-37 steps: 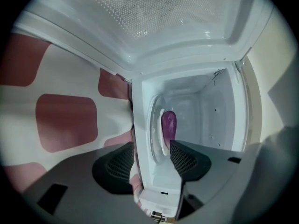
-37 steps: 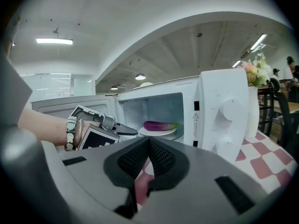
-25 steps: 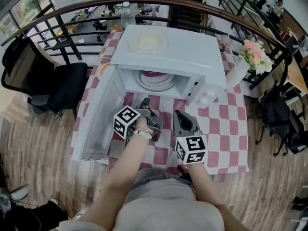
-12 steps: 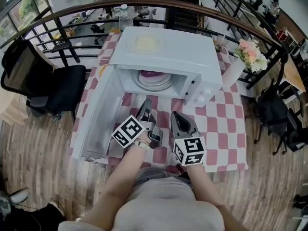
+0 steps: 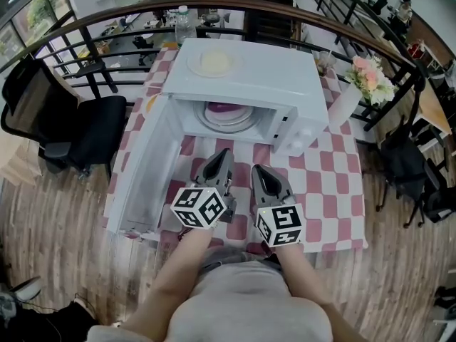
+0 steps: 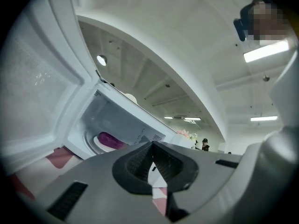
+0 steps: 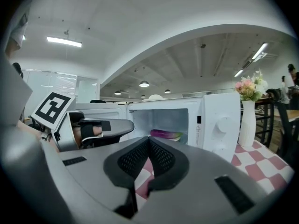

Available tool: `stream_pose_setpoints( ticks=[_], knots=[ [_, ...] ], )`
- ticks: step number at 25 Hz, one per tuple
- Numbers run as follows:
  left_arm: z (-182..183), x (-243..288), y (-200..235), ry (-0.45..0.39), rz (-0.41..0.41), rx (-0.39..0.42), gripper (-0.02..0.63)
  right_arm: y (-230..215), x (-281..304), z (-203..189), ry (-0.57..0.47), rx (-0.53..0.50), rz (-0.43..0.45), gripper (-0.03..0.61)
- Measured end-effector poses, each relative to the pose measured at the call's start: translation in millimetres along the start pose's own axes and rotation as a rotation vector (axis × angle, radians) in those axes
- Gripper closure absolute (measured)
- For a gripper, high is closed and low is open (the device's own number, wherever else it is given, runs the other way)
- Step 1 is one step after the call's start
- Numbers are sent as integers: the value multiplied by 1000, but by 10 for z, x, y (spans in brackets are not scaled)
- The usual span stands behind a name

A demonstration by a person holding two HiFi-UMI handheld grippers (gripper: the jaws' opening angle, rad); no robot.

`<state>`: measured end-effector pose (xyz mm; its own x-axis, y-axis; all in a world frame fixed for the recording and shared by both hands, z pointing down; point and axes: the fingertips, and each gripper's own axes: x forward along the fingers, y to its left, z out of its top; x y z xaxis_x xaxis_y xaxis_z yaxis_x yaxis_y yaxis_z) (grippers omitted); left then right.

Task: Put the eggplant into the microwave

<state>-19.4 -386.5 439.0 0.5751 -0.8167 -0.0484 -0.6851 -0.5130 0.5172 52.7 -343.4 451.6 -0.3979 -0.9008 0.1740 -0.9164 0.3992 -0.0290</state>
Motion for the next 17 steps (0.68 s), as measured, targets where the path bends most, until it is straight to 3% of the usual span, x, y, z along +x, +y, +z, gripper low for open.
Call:
stream_pose_setpoints(
  ticks=[9, 17],
  knots=[
    [-123, -27, -200, 79, -48, 315, 611, 17, -33, -7, -11, -9, -4, 555],
    [-201, -23, -355, 110, -96, 410, 611, 61, -49, 8, -19, -13, 6, 555]
  ],
)
